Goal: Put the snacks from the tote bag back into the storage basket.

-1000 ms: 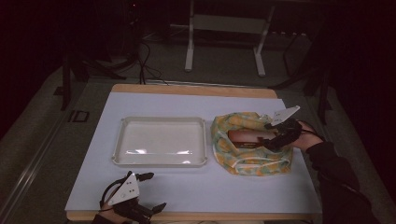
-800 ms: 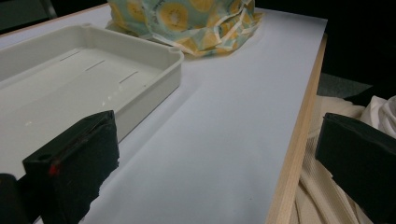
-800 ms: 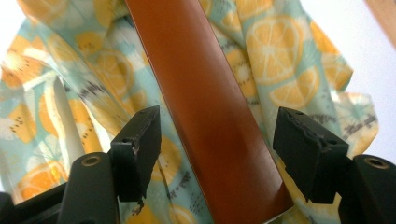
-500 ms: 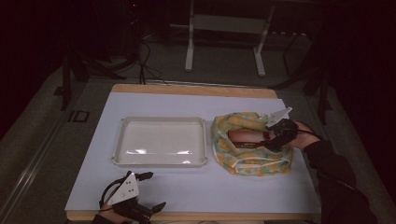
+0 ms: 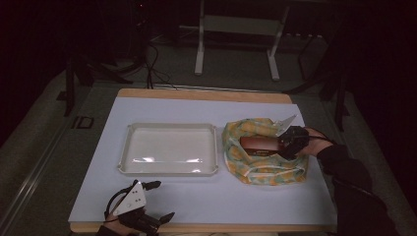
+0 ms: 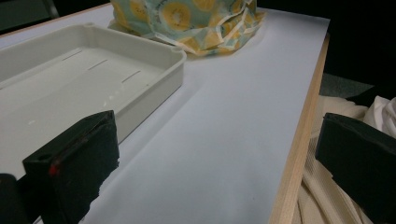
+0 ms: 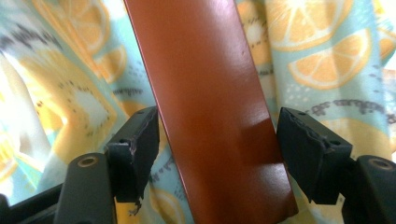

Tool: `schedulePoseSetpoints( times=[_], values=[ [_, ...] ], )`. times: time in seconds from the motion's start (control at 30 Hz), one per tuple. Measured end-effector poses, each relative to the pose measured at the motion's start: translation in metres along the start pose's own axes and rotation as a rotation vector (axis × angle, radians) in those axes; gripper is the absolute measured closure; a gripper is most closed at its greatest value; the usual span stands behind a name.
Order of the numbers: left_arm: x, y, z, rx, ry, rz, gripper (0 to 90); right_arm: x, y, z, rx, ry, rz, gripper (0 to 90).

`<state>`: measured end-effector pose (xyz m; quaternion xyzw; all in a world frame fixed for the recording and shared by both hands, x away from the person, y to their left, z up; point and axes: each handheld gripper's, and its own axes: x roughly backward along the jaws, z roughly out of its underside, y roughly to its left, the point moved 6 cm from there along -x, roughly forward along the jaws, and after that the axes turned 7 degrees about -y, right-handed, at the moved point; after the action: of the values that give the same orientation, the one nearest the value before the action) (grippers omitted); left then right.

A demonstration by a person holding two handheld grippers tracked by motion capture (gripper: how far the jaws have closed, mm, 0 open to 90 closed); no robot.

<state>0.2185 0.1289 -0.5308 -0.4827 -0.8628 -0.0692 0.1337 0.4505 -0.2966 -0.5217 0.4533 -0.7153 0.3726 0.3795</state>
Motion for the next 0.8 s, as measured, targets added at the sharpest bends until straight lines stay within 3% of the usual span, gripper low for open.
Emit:
schedulePoseSetpoints(
  times=[0.23,0.53,0.8],
  values=[
    [0.000,0.000,0.000,0.000,-0.002,0.004,0.0,-0.002,0.000,0.001,0.020,0.028,-0.012,33.3],
    [0.000,-0.001,0.000,0.000,0.001,0.010,0.0,0.004,0.006,0.000,0.102,0.000,-0.029,42.3],
    [0.000,-0.001,0.000,0.000,0.000,0.010,0.0,0.015,0.006,-0.001,0.101,-0.041,-0.045,42.9]
  ],
)
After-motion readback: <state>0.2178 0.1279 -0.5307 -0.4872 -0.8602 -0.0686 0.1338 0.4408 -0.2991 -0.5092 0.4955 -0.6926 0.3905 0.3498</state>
